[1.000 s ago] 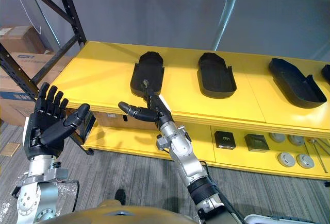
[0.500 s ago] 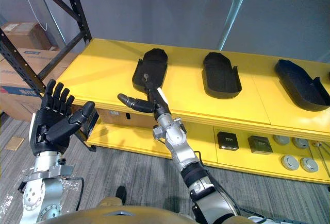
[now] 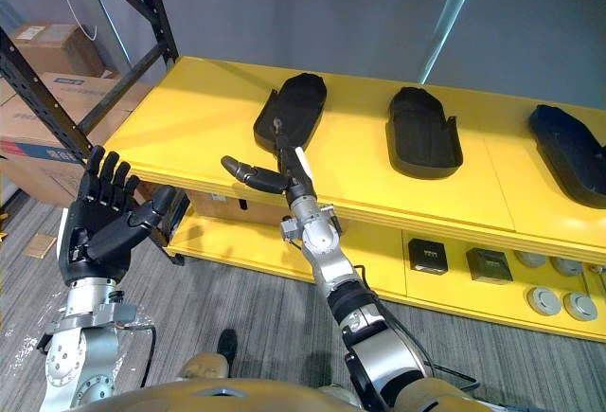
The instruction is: Walk over and take three plastic housings, then place them on the shelf
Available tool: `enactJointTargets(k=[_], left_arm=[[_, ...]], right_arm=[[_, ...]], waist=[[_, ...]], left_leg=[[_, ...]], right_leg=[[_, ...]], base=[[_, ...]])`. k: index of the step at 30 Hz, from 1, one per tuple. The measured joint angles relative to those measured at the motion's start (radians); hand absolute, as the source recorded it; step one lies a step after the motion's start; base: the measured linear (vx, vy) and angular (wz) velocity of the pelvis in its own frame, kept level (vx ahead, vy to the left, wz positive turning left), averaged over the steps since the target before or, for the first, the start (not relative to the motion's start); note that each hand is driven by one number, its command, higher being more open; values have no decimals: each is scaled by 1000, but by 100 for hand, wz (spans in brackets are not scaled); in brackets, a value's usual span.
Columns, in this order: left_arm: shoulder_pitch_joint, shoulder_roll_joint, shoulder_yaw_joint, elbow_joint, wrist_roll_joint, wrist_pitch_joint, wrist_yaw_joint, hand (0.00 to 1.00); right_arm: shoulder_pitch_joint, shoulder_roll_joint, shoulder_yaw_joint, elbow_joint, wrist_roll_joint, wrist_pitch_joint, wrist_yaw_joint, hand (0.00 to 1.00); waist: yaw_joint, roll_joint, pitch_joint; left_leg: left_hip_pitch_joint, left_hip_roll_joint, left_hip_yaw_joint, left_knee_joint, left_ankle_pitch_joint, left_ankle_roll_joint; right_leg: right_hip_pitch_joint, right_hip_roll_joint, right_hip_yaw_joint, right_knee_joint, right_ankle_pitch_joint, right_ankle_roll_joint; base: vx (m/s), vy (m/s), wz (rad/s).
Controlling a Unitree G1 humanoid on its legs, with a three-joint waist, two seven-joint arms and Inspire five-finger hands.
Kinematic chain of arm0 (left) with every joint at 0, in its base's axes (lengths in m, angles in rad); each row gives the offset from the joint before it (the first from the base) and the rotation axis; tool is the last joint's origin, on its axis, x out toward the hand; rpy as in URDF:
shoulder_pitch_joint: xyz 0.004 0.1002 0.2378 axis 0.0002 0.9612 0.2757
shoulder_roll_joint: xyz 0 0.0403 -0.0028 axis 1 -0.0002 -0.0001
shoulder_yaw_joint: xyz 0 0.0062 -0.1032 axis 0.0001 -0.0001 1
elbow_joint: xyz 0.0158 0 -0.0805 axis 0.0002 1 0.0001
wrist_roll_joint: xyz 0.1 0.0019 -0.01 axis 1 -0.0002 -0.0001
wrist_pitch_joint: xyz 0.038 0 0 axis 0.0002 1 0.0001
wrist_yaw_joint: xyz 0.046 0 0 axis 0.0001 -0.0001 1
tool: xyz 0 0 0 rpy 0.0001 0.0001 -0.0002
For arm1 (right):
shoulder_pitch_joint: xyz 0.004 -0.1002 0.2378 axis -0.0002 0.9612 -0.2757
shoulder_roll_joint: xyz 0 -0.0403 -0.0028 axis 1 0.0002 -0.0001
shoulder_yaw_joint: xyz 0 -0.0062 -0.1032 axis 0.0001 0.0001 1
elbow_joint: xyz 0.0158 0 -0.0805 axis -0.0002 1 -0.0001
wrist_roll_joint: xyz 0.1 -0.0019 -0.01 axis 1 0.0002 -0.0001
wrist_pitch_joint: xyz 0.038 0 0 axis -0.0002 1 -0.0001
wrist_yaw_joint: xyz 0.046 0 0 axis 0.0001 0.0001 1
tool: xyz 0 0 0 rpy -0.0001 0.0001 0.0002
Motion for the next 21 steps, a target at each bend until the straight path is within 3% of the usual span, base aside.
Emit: enactJointTargets(k=[2, 7, 11, 17, 21], left_arm=[[0, 0, -2, 0, 0, 0, -8, 100], [0, 0, 1, 0, 0, -2, -13, 100], [-3, 0, 1, 0, 1, -2, -9, 100], [-45, 1, 48, -2, 5, 6, -6, 100], [-73, 2, 86, -3, 13, 65, 42, 100]], right_arm=[[8, -2, -2, -19, 0, 5, 0, 100], [172, -6, -18, -292, -26, 60, 16, 100], [256, -47, -18, -517, -27, 112, 109, 100], [308, -82, -104, -817, 174, 104, 269, 100], [376, -78, -171, -859, 321, 87, 320, 100]], waist=[[-1, 0, 0], [-6, -4, 3], [-36, -11, 3], [-57, -17, -1], [-65, -28, -15]], left_leg=[[0, 0, 2, 0, 0, 0], [0, 6, 36, 0, -2, 3], [7, 13, 64, 1, -4, 0], [38, 26, 113, 0, -18, -9], [50, 33, 131, 0, -27, -11]], right_leg=[[-2, 0, 2, 0, 0, 0], [-17, 1, 34, 0, 3, 3], [-30, 3, 62, 1, 13, 8], [-29, 10, 110, 1, 13, 6], [-30, 15, 126, 1, 11, 4]], base=[[5, -4, -2], [32, -7, -16], [33, -13, -23], [5, -12, -22], [8, -16, -13]])
